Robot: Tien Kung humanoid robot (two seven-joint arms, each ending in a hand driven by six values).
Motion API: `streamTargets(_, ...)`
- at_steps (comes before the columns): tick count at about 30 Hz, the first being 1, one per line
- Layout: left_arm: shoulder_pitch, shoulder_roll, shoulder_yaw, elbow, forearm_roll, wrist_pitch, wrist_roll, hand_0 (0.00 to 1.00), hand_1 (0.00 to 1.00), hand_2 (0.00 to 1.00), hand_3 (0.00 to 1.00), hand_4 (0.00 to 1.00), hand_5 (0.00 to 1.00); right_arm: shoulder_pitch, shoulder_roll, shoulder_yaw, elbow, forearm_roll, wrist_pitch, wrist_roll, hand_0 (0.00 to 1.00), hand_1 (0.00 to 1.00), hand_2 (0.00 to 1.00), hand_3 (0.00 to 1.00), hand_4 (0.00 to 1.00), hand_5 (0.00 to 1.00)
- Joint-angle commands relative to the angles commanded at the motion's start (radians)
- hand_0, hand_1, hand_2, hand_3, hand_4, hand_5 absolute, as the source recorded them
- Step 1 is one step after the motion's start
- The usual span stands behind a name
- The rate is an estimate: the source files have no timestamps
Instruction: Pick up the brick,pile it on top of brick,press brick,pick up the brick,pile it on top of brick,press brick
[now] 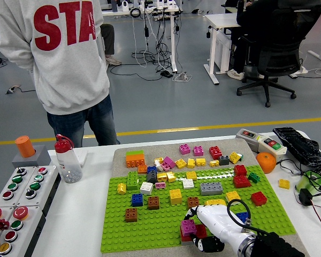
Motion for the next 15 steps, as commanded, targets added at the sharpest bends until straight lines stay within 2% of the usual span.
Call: streamTargets(15,0.005,-0.001,-0.002,0.000,0.005,0.000,0.001,0.653,0.677,0.703,0.573,0.303,0.998,-0.001,0.003,-0.004,-0.003,0.009,0.006,-0.001,0.725,0.754,0.826,0.759,0.623,0.206)
